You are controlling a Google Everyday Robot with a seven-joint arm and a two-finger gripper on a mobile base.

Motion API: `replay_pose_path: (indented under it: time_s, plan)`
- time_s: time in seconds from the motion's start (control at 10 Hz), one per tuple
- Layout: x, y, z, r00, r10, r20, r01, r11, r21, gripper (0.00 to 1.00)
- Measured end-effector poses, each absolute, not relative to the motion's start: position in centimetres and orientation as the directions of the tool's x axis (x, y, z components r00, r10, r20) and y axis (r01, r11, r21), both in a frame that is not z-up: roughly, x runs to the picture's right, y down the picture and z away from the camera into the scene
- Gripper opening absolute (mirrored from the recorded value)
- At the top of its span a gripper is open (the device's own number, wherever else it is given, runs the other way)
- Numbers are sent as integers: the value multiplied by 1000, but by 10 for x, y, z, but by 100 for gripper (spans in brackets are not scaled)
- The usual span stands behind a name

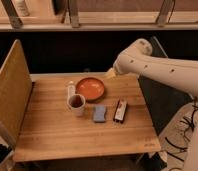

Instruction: Pick up the ceramic bowl

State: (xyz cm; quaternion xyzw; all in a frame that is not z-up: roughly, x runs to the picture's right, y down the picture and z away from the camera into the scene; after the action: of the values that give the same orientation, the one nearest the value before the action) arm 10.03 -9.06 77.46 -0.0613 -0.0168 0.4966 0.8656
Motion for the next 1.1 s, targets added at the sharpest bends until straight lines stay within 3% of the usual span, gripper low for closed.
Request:
replay_pose_path:
  time_s: [0.3,0.7,1.1]
  plan:
    - [93,-90,813,545,835,-82,-838,536,-103,80]
    - [100,-103,874,474,864,-169,-880,467,-82,80]
    - [87,-97,903,435,874,-218,-900,417,-124,80]
